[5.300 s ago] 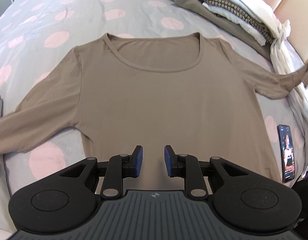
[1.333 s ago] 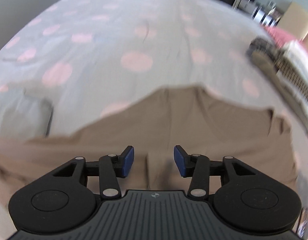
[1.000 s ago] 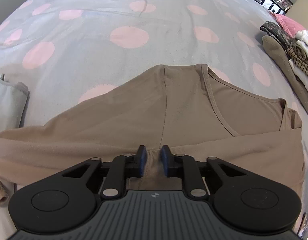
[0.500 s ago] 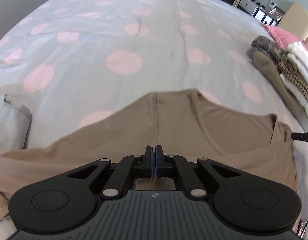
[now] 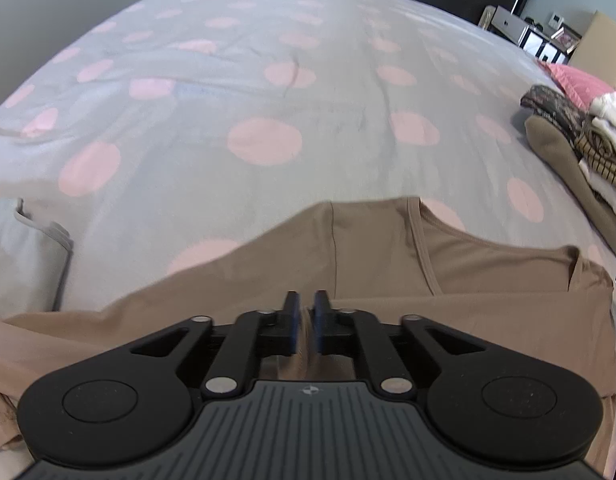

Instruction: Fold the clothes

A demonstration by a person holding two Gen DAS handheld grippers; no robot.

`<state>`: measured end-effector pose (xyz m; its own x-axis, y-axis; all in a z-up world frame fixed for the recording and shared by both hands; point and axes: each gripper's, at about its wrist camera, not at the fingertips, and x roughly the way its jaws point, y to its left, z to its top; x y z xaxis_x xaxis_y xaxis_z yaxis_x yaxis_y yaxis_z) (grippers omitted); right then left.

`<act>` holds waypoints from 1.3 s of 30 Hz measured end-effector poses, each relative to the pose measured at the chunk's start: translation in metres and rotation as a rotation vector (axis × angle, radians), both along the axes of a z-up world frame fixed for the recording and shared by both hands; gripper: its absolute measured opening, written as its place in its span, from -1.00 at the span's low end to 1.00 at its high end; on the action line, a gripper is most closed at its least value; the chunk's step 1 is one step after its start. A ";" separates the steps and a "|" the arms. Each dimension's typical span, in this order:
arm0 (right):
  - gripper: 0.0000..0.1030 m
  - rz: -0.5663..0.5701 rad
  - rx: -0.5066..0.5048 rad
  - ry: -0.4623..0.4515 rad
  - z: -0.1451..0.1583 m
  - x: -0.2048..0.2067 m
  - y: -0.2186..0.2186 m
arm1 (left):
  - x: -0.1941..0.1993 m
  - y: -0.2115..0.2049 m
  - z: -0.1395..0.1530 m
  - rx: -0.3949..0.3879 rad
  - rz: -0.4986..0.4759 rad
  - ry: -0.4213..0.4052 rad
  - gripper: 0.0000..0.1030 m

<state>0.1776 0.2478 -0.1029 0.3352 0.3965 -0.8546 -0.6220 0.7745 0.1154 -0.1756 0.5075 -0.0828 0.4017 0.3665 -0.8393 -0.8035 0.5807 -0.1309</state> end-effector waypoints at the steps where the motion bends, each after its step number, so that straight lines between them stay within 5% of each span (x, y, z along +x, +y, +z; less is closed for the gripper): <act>1: -0.65 0.002 0.000 0.016 0.001 -0.001 -0.004 | -0.001 0.000 0.002 0.006 0.007 -0.003 -0.69; 8: -0.62 0.113 0.006 0.169 -0.003 -0.031 -0.036 | -0.007 -0.005 0.009 -0.007 0.019 0.011 -0.64; 16: -0.27 0.174 0.030 0.289 -0.016 -0.066 -0.064 | -0.026 -0.010 0.019 0.013 0.039 0.040 -0.56; 18: -0.38 0.172 0.011 0.290 -0.022 -0.071 -0.063 | -0.034 -0.012 0.023 0.023 0.045 0.042 -0.49; 20: -0.93 0.158 -0.006 0.291 -0.027 -0.074 -0.061 | -0.041 -0.014 0.028 0.032 0.045 0.040 -0.46; 26: -0.97 0.055 -0.037 0.242 -0.026 -0.069 -0.066 | -0.062 -0.020 0.033 0.023 0.001 0.017 -0.30; 31: -0.96 0.056 -0.055 0.229 -0.027 -0.071 -0.062 | -0.060 -0.034 0.011 0.015 -0.116 0.017 -0.24; 34: -0.92 0.058 -0.069 0.219 -0.026 -0.074 -0.060 | -0.048 -0.046 -0.003 0.046 -0.184 0.068 -0.24; 39: -0.49 0.055 -0.075 0.222 -0.021 -0.078 -0.064 | -0.032 -0.050 -0.014 0.103 -0.189 0.085 -0.37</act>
